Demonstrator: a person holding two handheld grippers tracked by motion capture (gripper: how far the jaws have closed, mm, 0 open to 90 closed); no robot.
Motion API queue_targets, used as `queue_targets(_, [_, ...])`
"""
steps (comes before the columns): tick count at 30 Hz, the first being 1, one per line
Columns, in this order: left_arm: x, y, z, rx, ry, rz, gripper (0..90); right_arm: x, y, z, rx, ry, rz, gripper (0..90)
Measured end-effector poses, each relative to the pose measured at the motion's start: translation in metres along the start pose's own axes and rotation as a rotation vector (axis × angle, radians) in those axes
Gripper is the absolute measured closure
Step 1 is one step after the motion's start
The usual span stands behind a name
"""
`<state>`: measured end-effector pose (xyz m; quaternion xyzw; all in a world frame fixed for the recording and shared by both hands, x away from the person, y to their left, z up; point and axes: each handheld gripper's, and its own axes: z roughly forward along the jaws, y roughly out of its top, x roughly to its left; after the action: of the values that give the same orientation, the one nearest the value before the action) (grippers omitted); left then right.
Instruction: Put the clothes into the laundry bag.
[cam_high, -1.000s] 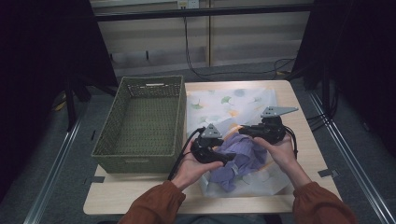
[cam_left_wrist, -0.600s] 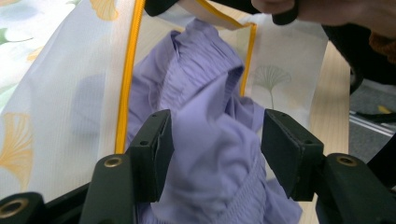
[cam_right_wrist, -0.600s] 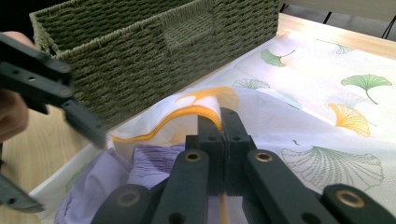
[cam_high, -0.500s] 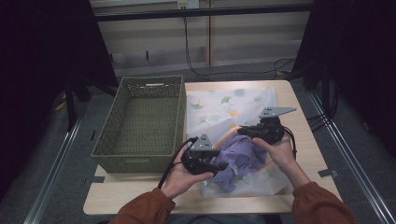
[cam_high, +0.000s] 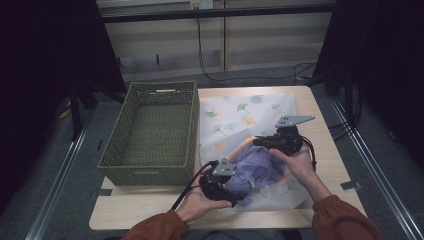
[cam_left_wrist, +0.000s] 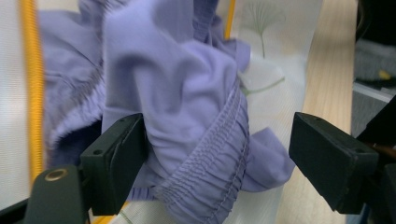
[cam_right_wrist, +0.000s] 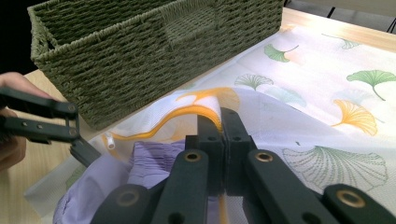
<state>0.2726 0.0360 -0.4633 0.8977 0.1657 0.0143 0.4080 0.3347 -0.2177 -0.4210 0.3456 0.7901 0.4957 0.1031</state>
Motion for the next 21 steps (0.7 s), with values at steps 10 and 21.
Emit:
queue_targets(10, [-0.001,-0.006,0.017,0.072,-0.024,0.024,18.1,0.000,0.000,0.000,-0.003,0.004,-0.002,89.0])
queue_targets(21, [0.003,-0.009,0.028,0.141,-0.045,0.038,12.4,0.001,-0.002,0.003,0.011,0.009,-0.002,89.0])
